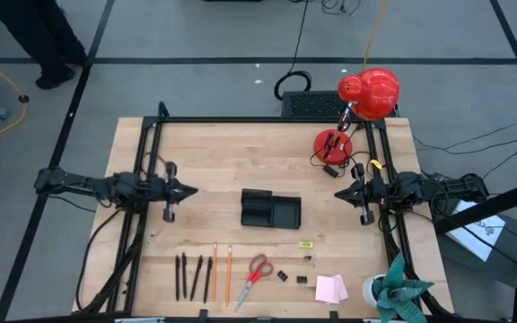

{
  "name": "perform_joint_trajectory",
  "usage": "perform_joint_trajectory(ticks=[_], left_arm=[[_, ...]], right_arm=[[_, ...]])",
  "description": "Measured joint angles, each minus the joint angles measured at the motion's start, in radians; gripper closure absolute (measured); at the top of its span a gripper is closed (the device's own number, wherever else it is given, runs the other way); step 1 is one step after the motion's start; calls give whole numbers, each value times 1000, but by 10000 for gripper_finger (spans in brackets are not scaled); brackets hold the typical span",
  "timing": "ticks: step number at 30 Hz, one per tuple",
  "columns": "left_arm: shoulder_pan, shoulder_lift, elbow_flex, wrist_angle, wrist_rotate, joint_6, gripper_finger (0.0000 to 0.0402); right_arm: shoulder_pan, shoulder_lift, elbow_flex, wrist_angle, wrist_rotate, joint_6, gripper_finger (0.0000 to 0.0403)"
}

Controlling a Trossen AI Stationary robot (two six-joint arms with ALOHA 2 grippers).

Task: Pick and place office supplies into organizer
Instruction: Put the top right binder clip into the desk organizer

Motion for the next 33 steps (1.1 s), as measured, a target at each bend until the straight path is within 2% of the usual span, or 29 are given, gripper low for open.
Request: perform_joint_trajectory(ticks=[7,12,16,21,24,33], left_arm=[[0,0,0,108,-91,116,378],[0,0,0,121,-92,52,378],[0,0,0,119,-92,71,378],[0,0,0,118,-98,70,378],[0,0,0,118,-99,69,378],[0,0,0,118,-99,-2,378]], right_arm=[[0,8,-1,-5,-2,65,399],[0,36,-4,22,0,21,399],[0,87,-4,105,15,-5,395],[0,198,0,221,28,-8,383],[16,284,40,226,29,-3,375],[166,587,228,190,100,-1,369]])
